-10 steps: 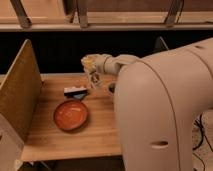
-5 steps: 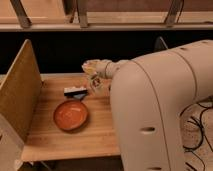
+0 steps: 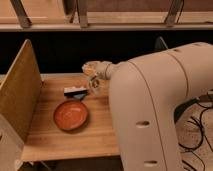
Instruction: Stand the bottle upright
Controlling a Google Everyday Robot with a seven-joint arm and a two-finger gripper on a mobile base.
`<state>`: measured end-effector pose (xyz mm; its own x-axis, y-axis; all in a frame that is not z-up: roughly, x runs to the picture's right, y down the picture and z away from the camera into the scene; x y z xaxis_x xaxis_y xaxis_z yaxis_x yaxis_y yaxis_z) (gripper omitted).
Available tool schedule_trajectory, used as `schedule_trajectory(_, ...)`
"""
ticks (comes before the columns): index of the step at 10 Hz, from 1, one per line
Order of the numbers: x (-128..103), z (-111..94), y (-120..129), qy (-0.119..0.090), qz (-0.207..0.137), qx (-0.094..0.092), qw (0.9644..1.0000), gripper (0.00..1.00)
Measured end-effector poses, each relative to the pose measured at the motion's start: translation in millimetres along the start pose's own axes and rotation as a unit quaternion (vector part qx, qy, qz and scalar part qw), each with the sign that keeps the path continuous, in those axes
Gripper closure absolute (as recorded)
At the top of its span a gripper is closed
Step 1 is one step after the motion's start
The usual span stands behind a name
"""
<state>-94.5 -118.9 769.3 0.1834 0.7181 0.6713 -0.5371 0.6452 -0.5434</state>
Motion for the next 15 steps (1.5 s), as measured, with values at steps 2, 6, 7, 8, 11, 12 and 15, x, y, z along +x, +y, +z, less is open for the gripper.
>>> schedule_trajectory(2, 3, -1, 6, 0.002, 0.002, -0.008, 1.0000, 0.95)
schedule_trajectory(6, 32, 1, 20, -0.014, 0.051, -0.025, 0.9983, 0.95)
schedule_trajectory(7, 40, 4, 24, -0.015, 0.058, -0.032, 0.9977, 0.95)
schedule_trajectory(8, 45, 4, 25, -0.018, 0.061, -0.036, 0.9973, 0.95)
schedule_trajectory(11, 65, 10, 37, -0.030, 0.064, -0.066, 0.9953, 0.95)
schedule_trajectory(12, 75, 12, 39, -0.029, 0.059, -0.075, 0.9950, 0.95)
schedule_trajectory(15, 96, 15, 37, -0.020, 0.037, -0.090, 0.9950, 0.95)
